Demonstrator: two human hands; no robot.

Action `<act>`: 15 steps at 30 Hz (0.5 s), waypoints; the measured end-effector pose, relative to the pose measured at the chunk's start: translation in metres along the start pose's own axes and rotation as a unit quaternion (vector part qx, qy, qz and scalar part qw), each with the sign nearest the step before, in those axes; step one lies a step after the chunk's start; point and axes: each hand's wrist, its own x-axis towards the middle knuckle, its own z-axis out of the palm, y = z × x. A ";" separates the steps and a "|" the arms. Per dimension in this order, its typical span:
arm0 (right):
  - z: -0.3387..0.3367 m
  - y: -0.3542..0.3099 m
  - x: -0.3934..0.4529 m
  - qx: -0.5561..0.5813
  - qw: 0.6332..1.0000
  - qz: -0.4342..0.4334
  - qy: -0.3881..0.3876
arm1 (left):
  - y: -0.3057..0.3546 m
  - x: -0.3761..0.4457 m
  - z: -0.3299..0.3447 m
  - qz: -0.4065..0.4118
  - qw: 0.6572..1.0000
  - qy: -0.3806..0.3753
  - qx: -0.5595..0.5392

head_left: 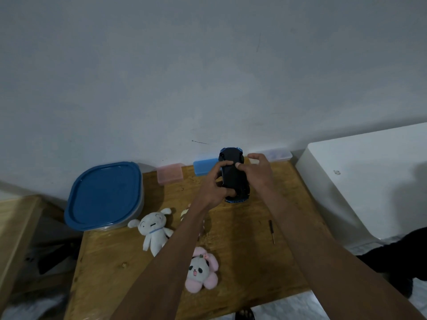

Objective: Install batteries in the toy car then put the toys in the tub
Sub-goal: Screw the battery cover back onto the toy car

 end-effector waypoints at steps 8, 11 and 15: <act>-0.022 0.037 -0.003 0.010 1.000 0.006 -0.019 | -0.012 0.002 0.010 -0.019 1.000 0.003 0.011; -0.038 0.074 -0.011 -0.047 0.995 0.054 0.072 | -0.017 0.004 0.011 -0.030 0.999 0.004 0.009; -0.055 0.130 -0.024 -0.179 0.967 0.131 0.124 | -0.026 0.002 0.015 -0.041 0.999 0.005 0.006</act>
